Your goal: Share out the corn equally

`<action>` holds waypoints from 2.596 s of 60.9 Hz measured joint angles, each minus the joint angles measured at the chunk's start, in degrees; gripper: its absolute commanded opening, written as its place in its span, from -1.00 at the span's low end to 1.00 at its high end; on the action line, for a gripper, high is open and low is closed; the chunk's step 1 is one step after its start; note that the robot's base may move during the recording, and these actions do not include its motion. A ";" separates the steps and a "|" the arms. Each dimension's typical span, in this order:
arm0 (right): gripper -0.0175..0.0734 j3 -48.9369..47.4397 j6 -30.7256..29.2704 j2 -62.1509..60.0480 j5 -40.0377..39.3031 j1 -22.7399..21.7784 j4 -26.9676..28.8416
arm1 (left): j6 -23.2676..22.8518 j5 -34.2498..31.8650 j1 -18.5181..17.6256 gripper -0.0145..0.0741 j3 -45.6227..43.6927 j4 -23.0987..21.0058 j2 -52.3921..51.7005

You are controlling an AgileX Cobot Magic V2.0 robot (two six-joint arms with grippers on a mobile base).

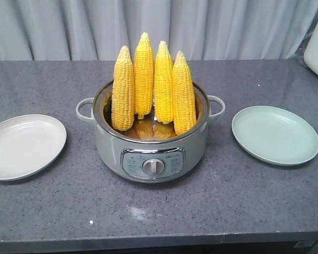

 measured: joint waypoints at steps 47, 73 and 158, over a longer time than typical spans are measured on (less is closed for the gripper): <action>-0.64 0.00 0.00 0.00 0.00 0.00 0.00 | 0.00 0.00 0.00 -0.69 0.00 0.00 0.00; -0.64 0.05 0.22 0.00 -6.52 0.00 0.00 | 0.00 0.00 0.00 -0.69 0.00 0.00 0.00; -0.64 -65.48 2.57 58.11 61.69 0.00 1.95 | -4.32 59.18 0.00 -0.69 -74.57 -1.72 60.72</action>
